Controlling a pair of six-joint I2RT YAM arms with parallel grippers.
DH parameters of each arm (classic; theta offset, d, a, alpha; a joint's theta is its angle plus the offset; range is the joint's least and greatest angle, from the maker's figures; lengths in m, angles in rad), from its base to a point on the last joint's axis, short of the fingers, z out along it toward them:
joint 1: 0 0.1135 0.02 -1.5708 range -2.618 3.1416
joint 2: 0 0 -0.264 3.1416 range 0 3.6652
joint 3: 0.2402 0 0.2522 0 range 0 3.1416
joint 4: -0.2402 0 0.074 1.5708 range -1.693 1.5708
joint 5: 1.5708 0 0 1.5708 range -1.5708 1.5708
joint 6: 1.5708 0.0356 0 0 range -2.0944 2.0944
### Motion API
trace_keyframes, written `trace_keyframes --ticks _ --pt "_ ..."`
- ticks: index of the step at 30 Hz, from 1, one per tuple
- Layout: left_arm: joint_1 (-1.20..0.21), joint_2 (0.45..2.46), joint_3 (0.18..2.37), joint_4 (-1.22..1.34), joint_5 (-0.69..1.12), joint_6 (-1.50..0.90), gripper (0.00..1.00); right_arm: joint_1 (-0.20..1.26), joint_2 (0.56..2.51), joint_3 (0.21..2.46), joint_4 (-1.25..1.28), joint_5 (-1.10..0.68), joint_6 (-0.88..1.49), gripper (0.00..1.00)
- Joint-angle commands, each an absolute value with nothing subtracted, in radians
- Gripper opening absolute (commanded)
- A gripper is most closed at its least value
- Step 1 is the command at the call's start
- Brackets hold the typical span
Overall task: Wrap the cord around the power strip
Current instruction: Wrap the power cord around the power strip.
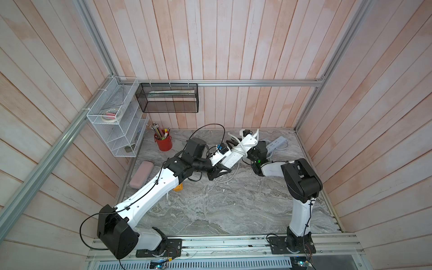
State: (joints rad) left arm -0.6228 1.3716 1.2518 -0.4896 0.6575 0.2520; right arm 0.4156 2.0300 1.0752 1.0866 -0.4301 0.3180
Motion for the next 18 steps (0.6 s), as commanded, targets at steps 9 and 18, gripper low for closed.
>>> trace_keyframes --ticks 9,18 --pt "-0.571 1.337 1.308 -0.279 0.539 0.152 0.0 0.523 2.128 1.225 1.036 -0.168 0.436 0.0" --pt "-0.317 1.391 1.247 -0.263 0.224 0.068 0.0 0.535 1.78 0.863 0.696 -0.364 0.05 0.0"
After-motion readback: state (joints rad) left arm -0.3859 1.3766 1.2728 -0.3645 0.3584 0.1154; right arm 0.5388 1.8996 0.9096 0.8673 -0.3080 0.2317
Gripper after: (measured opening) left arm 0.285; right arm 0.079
